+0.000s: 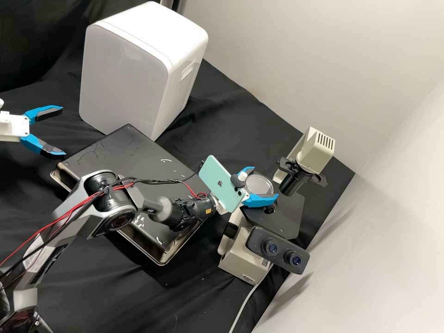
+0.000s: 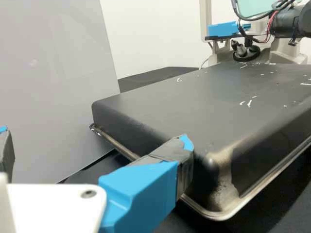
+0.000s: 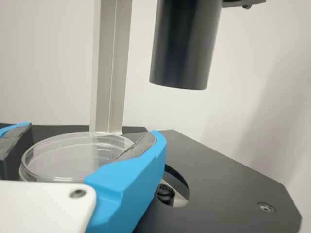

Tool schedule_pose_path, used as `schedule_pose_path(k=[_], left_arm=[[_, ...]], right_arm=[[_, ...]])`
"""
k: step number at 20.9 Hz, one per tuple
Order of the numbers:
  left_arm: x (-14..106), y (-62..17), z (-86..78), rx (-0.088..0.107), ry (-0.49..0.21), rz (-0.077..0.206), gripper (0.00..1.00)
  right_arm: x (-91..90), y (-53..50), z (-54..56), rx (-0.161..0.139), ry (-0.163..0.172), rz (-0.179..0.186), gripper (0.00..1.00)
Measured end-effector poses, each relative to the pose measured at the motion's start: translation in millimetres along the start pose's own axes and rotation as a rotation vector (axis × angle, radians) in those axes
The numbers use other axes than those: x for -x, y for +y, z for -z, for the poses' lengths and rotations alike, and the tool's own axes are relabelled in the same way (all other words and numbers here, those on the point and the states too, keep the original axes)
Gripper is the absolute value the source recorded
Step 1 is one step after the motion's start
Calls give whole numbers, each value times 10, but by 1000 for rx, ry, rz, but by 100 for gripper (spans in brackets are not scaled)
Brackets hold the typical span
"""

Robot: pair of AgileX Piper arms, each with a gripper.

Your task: Place the petri dish on the microscope

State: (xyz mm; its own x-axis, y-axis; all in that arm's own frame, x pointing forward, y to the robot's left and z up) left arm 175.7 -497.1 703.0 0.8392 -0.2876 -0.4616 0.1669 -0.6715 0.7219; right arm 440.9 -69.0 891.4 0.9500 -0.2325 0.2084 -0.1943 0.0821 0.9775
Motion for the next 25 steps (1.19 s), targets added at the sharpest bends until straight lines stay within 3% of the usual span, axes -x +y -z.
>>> schedule_pose_path(k=[4, 9, 15, 23, 25], left_arm=[[-6, -19, 8, 2, 7, 9, 100], [-9, -16, 3, -1, 5, 8, 100], [-11, -14, 3, -5, 5, 7, 100], [-33, -5, -5, -4, 8, 2, 100], [-42, -13, -2, -12, 11, 6, 100]], right_arm=[[-47, -27, -20, 27, -5, -10, 0], [-43, -37, -40, 37, 4, -21, 0], [42, 18, -203, 72, 20, -56, 0], [66, 47, -291, 83, 31, -87, 0], [80, 49, -305, 84, 33, -94, 0]])
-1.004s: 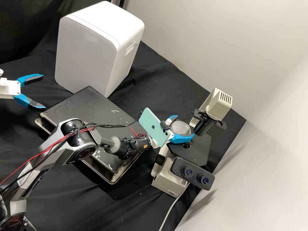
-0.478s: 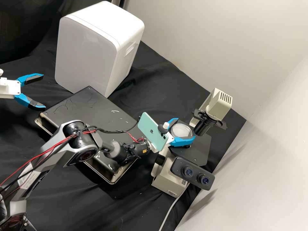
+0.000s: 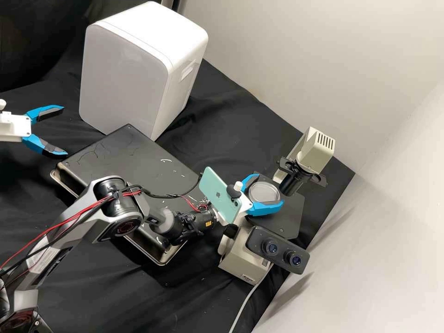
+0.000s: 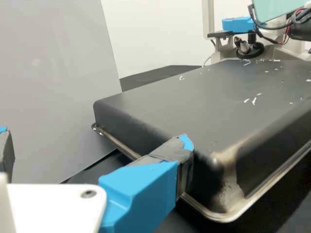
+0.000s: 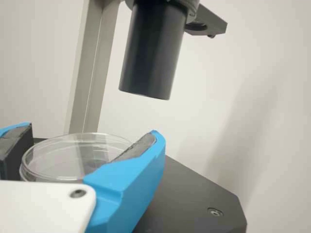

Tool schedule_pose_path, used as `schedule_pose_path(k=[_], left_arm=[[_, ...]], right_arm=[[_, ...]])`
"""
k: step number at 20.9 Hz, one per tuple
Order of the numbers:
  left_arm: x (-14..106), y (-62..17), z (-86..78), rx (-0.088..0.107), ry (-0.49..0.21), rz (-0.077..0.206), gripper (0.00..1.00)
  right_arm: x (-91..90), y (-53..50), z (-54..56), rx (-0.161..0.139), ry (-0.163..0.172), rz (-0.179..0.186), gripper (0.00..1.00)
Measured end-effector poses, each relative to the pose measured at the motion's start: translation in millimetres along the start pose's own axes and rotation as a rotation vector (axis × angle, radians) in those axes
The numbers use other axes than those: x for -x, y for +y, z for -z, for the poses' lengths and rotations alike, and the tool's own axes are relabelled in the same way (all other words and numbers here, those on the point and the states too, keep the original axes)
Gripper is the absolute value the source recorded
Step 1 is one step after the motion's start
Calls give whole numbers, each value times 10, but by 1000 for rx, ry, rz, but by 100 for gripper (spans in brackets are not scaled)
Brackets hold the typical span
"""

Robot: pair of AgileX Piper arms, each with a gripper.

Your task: Place the petri dish on the microscope

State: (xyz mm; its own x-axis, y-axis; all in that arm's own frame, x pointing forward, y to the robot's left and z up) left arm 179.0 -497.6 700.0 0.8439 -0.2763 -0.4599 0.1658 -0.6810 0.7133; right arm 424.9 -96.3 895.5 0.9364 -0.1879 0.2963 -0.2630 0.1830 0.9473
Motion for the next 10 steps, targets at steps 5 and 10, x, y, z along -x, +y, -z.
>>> schedule_pose_path(k=[5, 10], left_arm=[[0, 0, 0, -1, 0, -1, 100], [-4, 4, -1, -1, 0, -3, 100]], right_arm=[[8, -3, -13, -1, -5, 1, 100], [17, -4, -18, -3, -5, -5, 100]])
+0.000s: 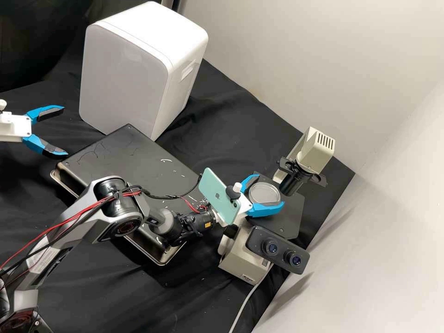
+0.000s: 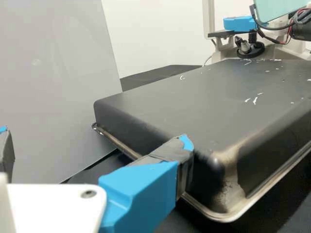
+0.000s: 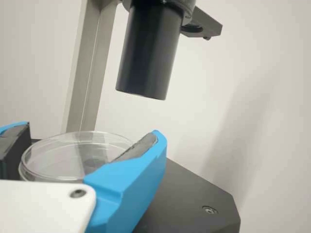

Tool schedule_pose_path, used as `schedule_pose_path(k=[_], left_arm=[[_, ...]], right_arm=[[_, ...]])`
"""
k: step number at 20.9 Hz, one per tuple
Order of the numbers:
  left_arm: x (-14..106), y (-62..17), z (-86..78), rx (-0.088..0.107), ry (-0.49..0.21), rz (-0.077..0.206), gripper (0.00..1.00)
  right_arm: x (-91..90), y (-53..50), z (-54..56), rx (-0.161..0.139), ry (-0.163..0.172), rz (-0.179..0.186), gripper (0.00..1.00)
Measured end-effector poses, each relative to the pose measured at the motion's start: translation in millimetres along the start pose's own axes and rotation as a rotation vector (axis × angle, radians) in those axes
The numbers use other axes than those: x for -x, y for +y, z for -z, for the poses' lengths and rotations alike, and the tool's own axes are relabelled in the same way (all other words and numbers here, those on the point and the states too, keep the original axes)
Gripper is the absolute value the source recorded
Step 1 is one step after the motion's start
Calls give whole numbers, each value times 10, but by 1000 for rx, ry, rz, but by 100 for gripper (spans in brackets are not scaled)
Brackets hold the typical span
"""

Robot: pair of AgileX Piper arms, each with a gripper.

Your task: Place the petri dish on the microscope

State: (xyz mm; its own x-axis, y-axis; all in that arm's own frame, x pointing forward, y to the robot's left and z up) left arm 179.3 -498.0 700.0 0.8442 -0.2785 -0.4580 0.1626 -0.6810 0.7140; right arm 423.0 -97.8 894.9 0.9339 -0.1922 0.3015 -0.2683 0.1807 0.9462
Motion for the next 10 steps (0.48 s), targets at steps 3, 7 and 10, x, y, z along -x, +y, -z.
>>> schedule_pose_path(k=[3, 7, 10], left_arm=[[0, 0, 0, 0, 0, 0, 100], [-8, -23, 2, -1, 1, 10, 100], [-8, -23, 2, -1, 1, 9, 100]], right_arm=[[5, -4, -4, -1, -2, 1, 100], [5, -4, -4, -1, -2, 1, 100], [5, -4, -4, -1, -2, 1, 100]])
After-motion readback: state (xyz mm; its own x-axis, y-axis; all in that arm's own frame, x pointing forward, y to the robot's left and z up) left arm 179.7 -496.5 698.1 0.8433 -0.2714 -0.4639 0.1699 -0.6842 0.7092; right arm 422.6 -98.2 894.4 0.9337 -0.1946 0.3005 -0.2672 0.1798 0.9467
